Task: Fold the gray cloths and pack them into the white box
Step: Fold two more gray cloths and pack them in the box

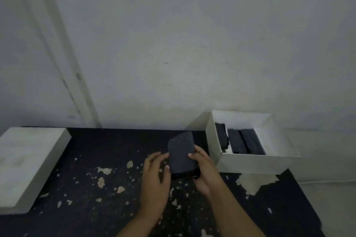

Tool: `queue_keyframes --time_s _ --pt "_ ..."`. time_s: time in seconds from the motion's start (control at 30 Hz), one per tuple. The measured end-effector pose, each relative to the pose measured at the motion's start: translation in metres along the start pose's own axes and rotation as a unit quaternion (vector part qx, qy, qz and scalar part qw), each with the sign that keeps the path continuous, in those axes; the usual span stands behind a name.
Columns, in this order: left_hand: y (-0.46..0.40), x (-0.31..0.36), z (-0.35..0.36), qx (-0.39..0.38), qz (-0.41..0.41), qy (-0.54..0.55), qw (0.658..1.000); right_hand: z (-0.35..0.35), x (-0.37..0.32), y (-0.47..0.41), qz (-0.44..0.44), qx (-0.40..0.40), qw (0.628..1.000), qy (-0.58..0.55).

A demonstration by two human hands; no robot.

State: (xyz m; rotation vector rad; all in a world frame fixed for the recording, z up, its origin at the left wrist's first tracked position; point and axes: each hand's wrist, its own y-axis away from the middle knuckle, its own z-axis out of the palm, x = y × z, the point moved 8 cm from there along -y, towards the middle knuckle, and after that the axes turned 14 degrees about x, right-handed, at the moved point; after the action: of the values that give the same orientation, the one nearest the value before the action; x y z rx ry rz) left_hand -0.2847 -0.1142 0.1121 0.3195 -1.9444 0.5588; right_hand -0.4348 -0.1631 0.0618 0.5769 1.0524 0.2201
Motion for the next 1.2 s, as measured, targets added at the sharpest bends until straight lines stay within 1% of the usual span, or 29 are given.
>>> queue_keyframes --time_s 0.03,0.07,0.1,0.13,0.17,0.2,0.27,0.37,0.47,0.57,0.67,0.83,1.0,1.1,1.2 --pt "-0.006 -0.003 0.012 -0.018 -0.093 0.026 0.995 -0.005 -0.013 -0.002 -0.009 -0.010 1.000 0.003" --pt "-0.008 -0.003 0.032 -0.058 -0.190 0.074 0.977 -0.013 -0.028 -0.003 -0.018 -0.023 1.000 0.005" --pt "-0.008 -0.002 0.054 -0.105 -0.275 0.146 0.945 -0.019 -0.040 -0.004 -0.024 -0.035 0.999 0.004" --pt "-0.007 0.006 0.076 -0.145 -0.337 0.215 0.905 -0.026 -0.055 -0.005 -0.032 -0.048 0.998 0.004" --pt "-0.008 0.016 0.092 -0.171 -0.372 0.264 0.873 -0.032 -0.067 -0.006 -0.041 -0.060 0.997 0.008" --pt "-0.010 0.028 0.107 -0.192 -0.378 0.288 0.859 -0.039 -0.080 -0.009 -0.050 -0.068 0.996 0.013" --pt "-0.019 0.045 0.129 -0.206 -0.352 0.297 0.864 -0.054 -0.103 -0.013 -0.069 -0.073 0.995 0.023" --pt "-0.030 0.065 0.159 -0.190 -0.311 0.290 0.885 -0.081 -0.131 -0.022 -0.085 -0.063 0.994 0.034" --pt "-0.036 0.084 0.184 -0.173 -0.270 0.267 0.909 -0.100 -0.148 -0.035 -0.081 -0.049 0.994 0.055" --pt "-0.041 0.097 0.209 -0.162 -0.214 0.235 0.934 -0.110 -0.161 -0.048 -0.063 -0.055 0.993 0.085" --pt "-0.044 0.102 0.228 -0.154 -0.174 0.210 0.950 -0.116 -0.176 -0.063 -0.070 -0.057 0.989 0.119" --pt "-0.051 0.094 0.251 -0.171 -0.129 0.168 0.962 -0.124 -0.189 -0.094 -0.082 -0.047 0.985 0.141" --pt "-0.059 0.082 0.266 -0.151 -0.027 0.046 0.987 -0.134 -0.179 -0.132 -0.053 -0.032 0.989 0.132" --pt "-0.063 0.062 0.274 -0.136 -0.015 0.004 0.991 -0.136 -0.166 -0.151 -0.029 -0.030 0.990 0.132" --pt "-0.054 0.038 0.289 -0.167 0.018 -0.047 0.985 -0.138 -0.147 -0.168 -0.002 -0.023 0.991 0.132"
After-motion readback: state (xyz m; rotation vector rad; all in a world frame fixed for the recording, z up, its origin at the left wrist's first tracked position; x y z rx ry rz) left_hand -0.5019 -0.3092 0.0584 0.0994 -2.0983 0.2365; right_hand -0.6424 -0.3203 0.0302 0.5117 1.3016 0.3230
